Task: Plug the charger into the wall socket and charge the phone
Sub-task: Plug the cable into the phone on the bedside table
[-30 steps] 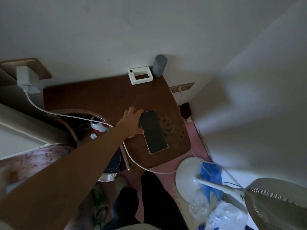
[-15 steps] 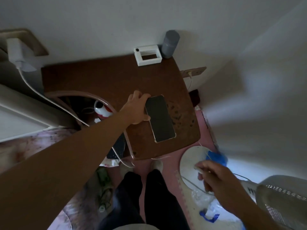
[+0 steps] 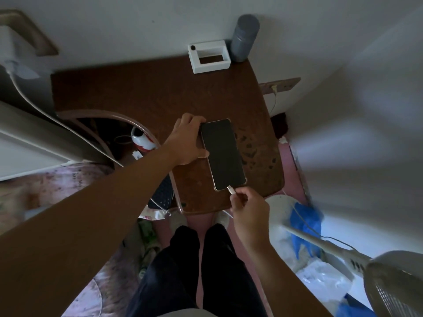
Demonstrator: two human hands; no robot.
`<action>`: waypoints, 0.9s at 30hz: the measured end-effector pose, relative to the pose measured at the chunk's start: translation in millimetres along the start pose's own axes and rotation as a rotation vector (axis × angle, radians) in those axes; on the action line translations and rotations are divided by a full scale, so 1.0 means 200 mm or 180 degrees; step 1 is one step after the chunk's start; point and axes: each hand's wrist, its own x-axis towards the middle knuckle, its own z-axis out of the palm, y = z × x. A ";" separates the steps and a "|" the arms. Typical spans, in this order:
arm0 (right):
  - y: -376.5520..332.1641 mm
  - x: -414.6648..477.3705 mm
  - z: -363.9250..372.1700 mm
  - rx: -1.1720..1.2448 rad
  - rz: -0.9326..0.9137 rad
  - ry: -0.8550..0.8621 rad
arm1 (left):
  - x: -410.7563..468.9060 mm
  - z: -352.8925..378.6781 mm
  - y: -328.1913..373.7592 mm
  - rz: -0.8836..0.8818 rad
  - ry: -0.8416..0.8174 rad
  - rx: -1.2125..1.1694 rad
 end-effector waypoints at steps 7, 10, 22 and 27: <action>0.06 -0.02 0.02 -0.0109 -0.0032 0.0277 | -0.01 0.01 -0.01 -0.0034 0.0063 -0.0206; 0.07 -0.01 0.02 -0.0177 0.0046 0.0258 | -0.01 0.02 -0.01 -0.0039 0.0064 -0.0229; 0.08 -0.04 0.08 0.0109 0.0079 0.0464 | 0.00 0.03 -0.02 -0.0031 0.0069 -0.0211; 0.08 -0.05 0.10 0.0270 0.0074 0.0602 | -0.01 0.02 -0.02 -0.0024 0.0054 -0.0198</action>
